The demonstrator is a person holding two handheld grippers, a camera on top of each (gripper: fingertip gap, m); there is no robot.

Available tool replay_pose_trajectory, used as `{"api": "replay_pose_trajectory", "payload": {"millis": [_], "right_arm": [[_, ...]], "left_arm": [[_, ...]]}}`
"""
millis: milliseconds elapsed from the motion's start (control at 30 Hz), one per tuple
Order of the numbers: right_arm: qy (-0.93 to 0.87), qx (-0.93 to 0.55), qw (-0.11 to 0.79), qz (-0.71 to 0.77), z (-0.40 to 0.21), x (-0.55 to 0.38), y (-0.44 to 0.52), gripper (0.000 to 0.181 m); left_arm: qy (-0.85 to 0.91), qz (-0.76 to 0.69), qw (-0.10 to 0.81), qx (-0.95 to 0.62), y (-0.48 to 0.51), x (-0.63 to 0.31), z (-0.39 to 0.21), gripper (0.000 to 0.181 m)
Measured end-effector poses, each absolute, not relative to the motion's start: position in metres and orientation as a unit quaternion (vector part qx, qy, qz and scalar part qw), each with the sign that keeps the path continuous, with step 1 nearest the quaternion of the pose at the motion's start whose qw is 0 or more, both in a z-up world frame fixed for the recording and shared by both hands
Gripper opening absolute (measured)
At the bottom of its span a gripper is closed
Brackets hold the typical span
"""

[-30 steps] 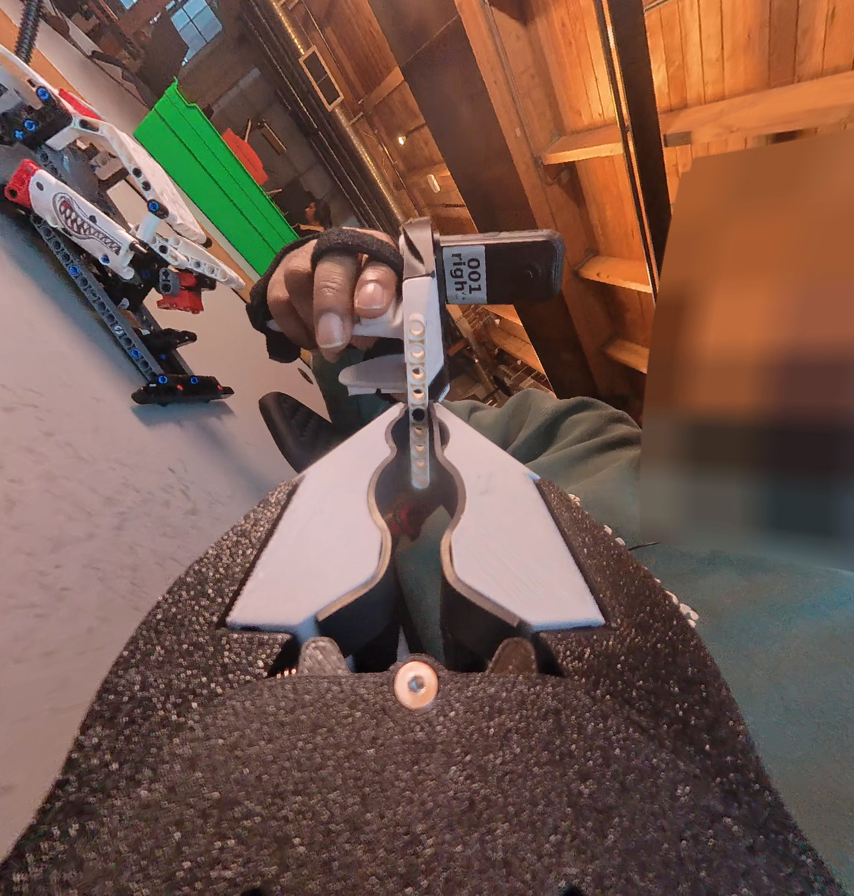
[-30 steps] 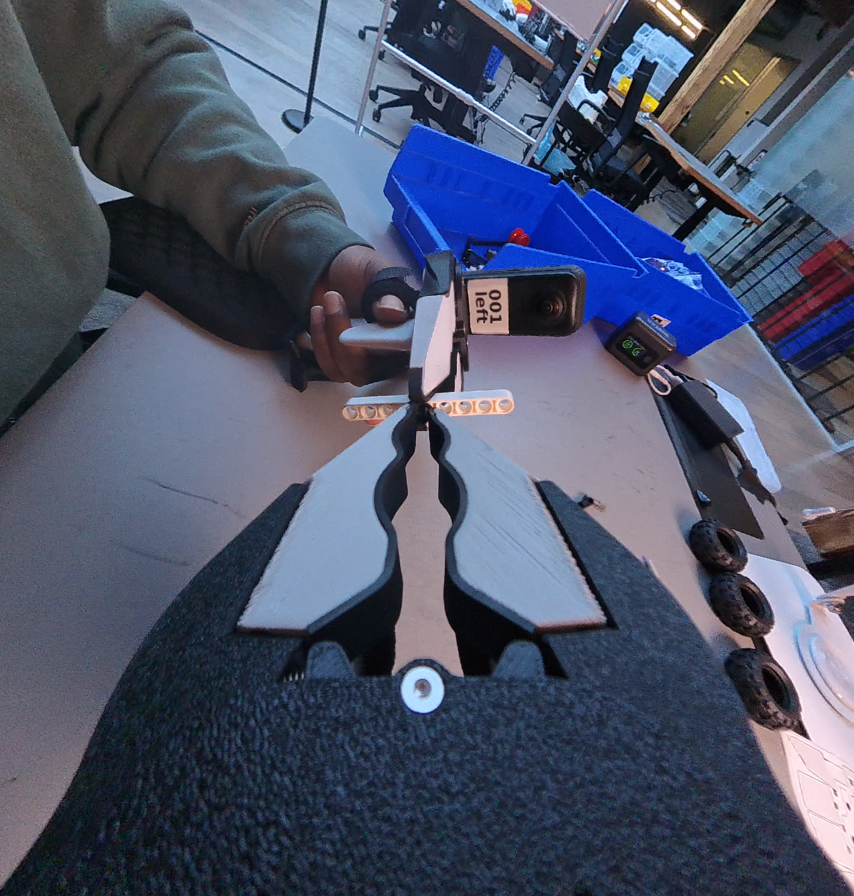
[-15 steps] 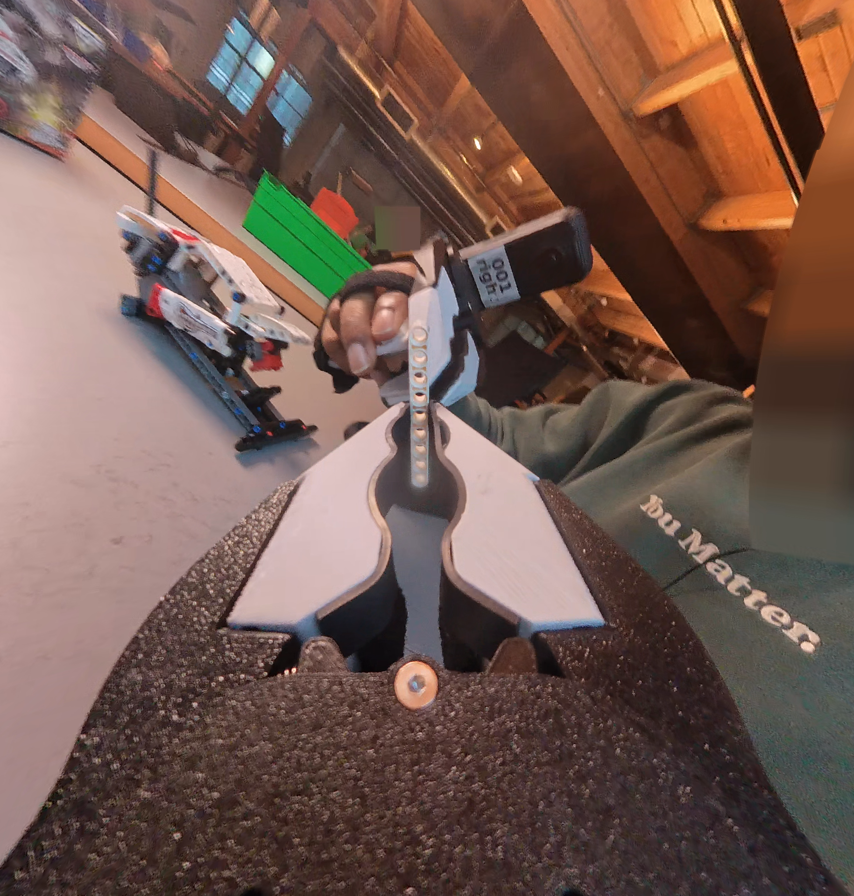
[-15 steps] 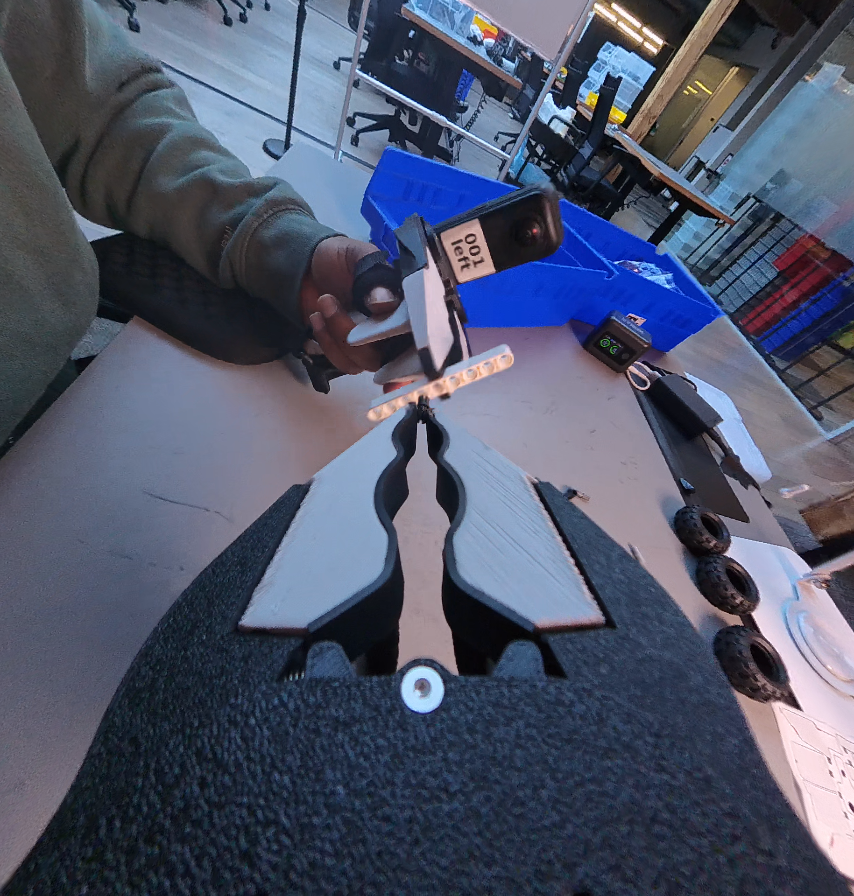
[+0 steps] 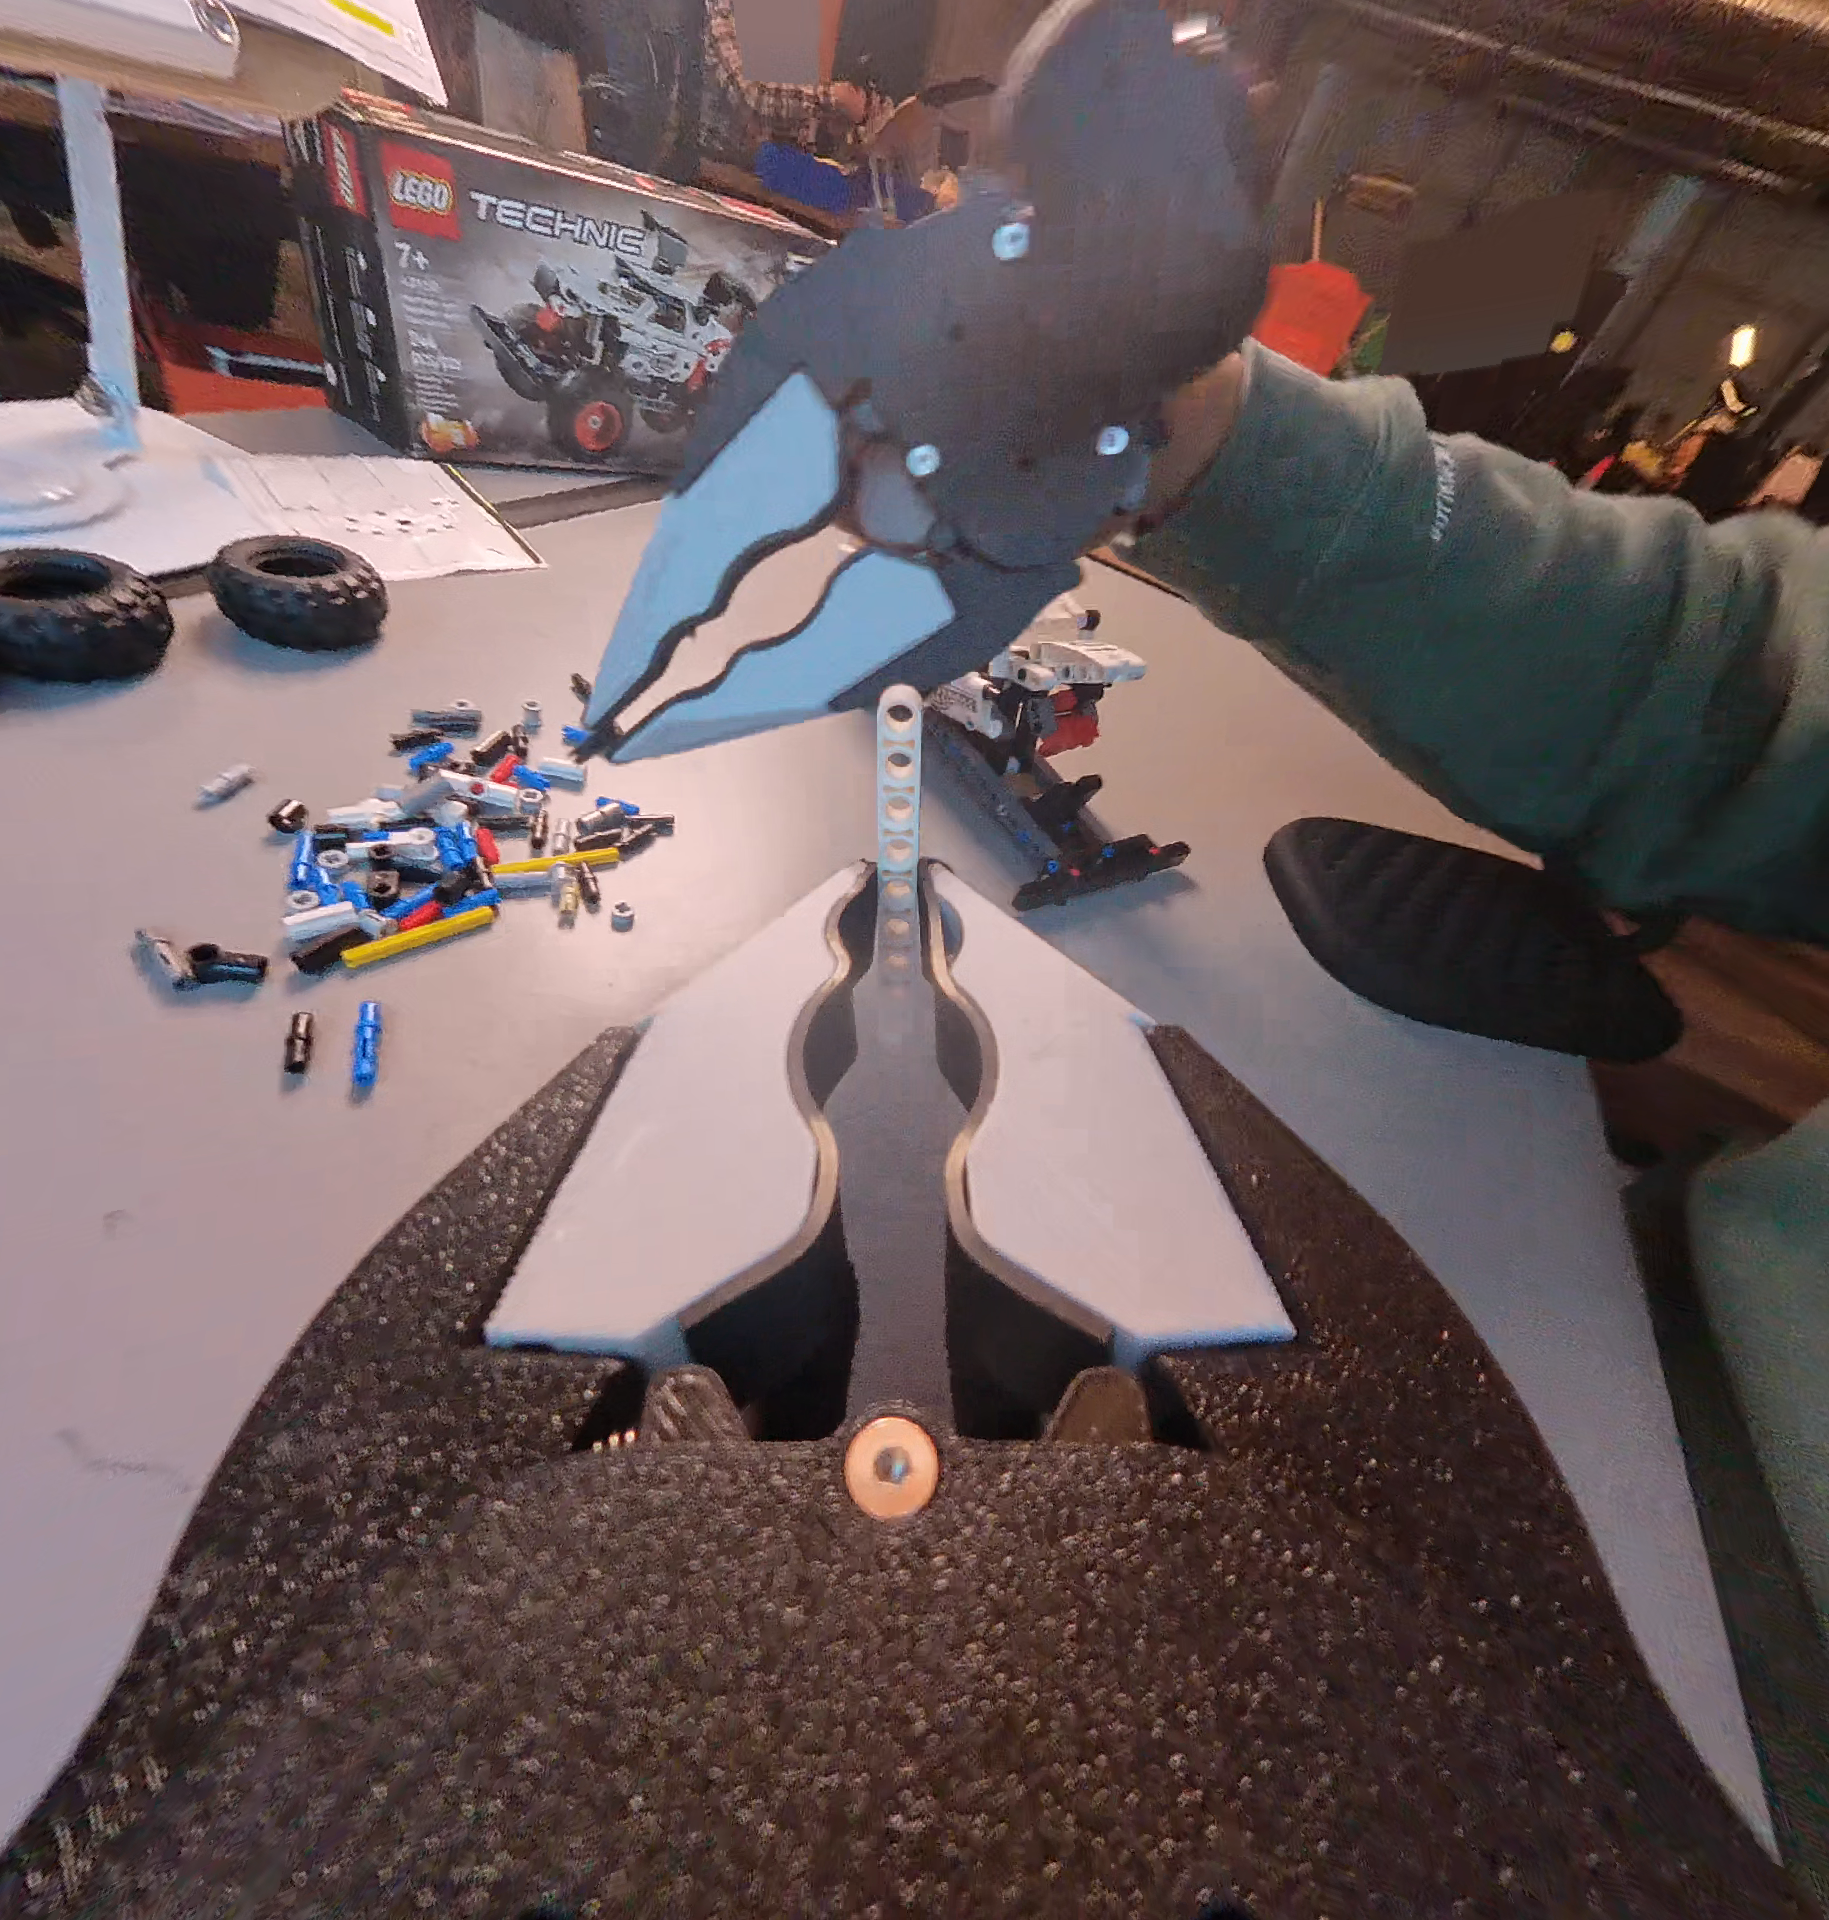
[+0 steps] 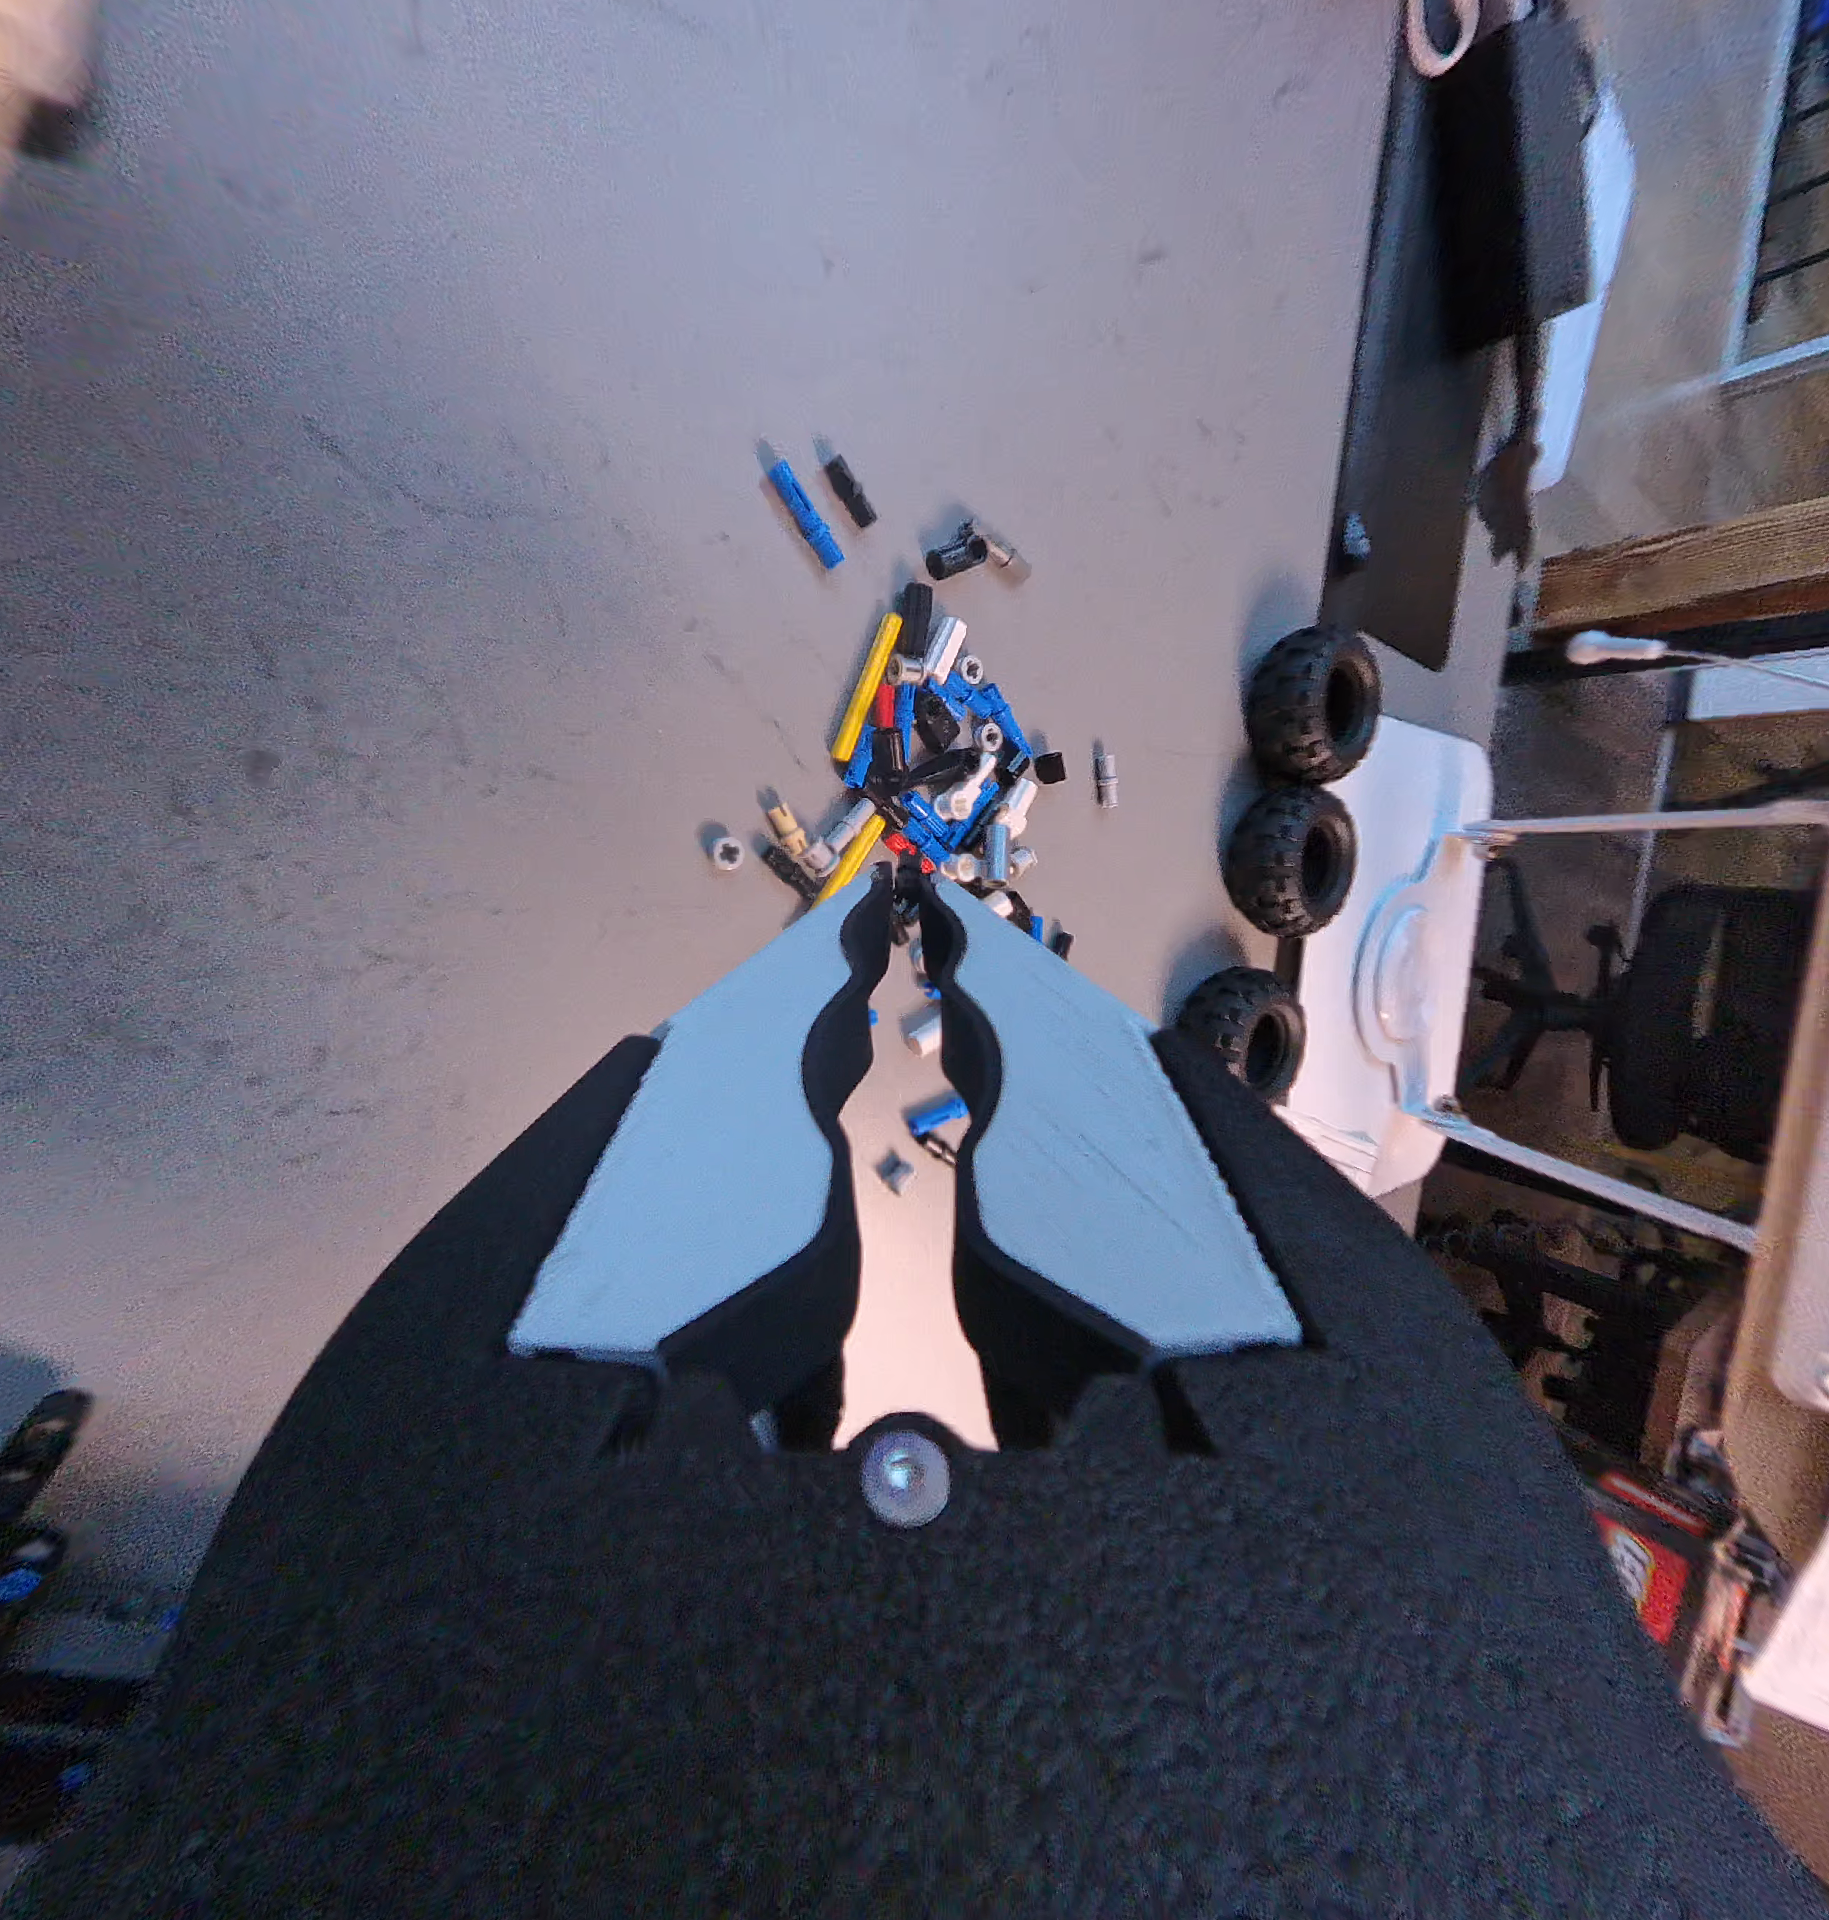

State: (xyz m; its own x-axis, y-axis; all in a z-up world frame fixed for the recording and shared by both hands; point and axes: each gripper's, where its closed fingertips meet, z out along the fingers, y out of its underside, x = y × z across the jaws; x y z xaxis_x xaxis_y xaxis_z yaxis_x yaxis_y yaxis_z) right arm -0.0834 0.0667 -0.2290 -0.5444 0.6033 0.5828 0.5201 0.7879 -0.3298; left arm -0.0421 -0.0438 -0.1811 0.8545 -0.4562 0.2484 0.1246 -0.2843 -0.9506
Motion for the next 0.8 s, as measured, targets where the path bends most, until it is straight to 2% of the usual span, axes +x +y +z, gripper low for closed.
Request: {"api": "replay_pose_trajectory", "payload": {"millis": [133, 233, 567, 667, 700, 733, 767, 800], "right_arm": [[-0.896, -0.333, 0.288, 0.051, -0.258, -0.101, 0.079, 0.016], [-0.893, -0.348, 0.279, 0.063, -0.26, -0.107, 0.081, 0.022], [-0.783, -0.42, 0.435, 0.148, -0.182, -0.109, 0.094, 0.036], [-0.746, -0.449, 0.457, 0.184, -0.173, -0.106, 0.096, 0.04], [-0.741, -0.452, 0.458, 0.194, -0.172, -0.104, 0.095, 0.04], [-0.741, -0.448, 0.46, 0.196, -0.173, -0.102, 0.094, 0.031], [-0.745, -0.439, 0.463, 0.194, -0.175, -0.101, 0.093, 0.014], [-0.751, -0.43, 0.462, 0.191, -0.179, -0.099, 0.091, 0.004]], "left_arm": [[0.114, -0.211, 0.6, -0.763, -0.044, -0.045, -0.178, 0.007], [0.118, -0.197, 0.6, -0.766, -0.044, -0.047, -0.179, 0.007], [0.132, -0.188, 0.582, -0.78, -0.043, -0.044, -0.19, 0.007], [0.134, -0.187, 0.579, -0.782, -0.042, -0.042, -0.192, 0.007], [0.134, -0.185, 0.579, -0.783, -0.042, -0.042, -0.193, 0.007], [0.133, -0.182, 0.579, -0.784, -0.042, -0.042, -0.193, 0.007], [0.133, -0.181, 0.578, -0.785, -0.041, -0.042, -0.194, 0.007], [0.132, -0.18, 0.576, -0.786, -0.041, -0.042, -0.195, 0.007]]}}
